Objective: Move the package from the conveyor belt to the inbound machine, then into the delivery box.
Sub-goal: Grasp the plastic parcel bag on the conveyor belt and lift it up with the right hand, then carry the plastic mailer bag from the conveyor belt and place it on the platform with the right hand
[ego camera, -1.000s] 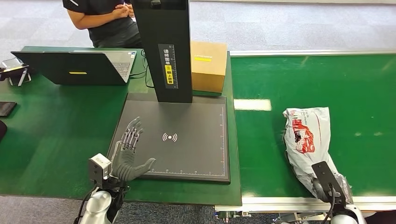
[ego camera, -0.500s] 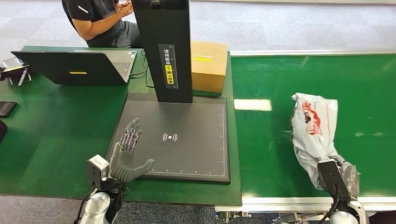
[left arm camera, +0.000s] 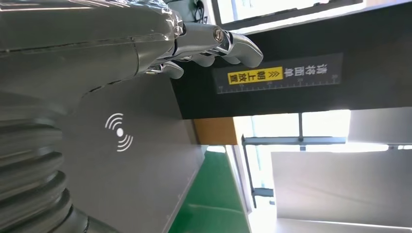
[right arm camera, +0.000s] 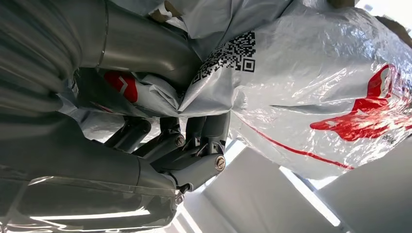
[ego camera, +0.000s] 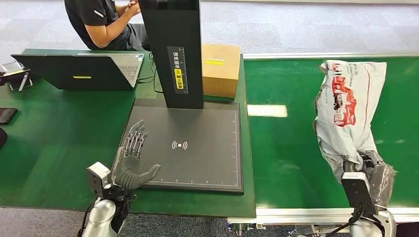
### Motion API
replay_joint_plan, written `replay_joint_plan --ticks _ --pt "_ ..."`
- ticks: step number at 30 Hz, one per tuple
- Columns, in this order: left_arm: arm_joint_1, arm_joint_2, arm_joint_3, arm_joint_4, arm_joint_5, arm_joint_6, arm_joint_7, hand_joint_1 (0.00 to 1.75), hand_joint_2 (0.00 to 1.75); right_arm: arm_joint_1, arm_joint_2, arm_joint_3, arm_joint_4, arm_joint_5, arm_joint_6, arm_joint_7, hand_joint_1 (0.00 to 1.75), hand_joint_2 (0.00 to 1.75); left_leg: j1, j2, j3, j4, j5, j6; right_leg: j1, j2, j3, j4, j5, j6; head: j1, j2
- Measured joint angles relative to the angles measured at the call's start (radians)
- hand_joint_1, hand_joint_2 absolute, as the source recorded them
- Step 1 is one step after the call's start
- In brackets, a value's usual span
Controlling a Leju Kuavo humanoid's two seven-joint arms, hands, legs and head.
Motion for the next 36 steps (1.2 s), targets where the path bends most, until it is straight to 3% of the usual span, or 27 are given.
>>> replay_joint_plan --ticks 5,11,23,31,36 --pt "-0.009 0.0 0.003 0.0 0.012 0.009 -0.013 0.0 1.75 0.001 -0.004 0.084 -0.028 0.043 0.135 -0.003 1.75 1.75 0.0 0.0 0.0 0.0 0.0 0.0 0.0 0.0 0.0 0.0 0.0 0.0 0.0 0.0" --pt "-0.011 0.0 0.0 0.0 0.001 0.011 -0.023 0.0 1.75 -0.001 -0.016 0.226 -0.054 0.084 0.21 -0.011 1.75 1.75 0.0 0.0 0.0 0.0 0.0 0.0 0.0 0.0 0.0 0.0 0.0 0.0 0.0 0.0" --pt "-0.029 0.0 -0.025 0.002 0.001 0.018 -0.035 0.0 1.75 -0.094 -0.138 0.57 -0.02 0.176 0.331 -0.015 1.75 1.75 0.0 0.0 0.0 0.0 0.001 0.0 0.0 0.0 0.0 0.0 0.0 0.0 0.0 0.0" --pt "-0.029 0.002 -0.042 0.011 0.016 0.034 -0.052 0.0 1.75 -0.27 -0.22 0.768 0.186 0.277 0.354 0.047 1.75 1.75 0.0 0.0 0.0 0.0 0.001 0.001 0.0 0.0 0.001 0.0 0.001 0.001 0.0 0.0" --pt "-0.018 0.006 -0.051 0.011 0.024 0.048 -0.054 0.0 1.75 -0.41 -0.236 0.866 0.359 0.338 0.29 0.081 1.75 1.75 0.0 0.0 0.0 0.001 0.001 0.001 0.0 0.0 0.001 0.0 0.001 0.001 0.0 0.0"
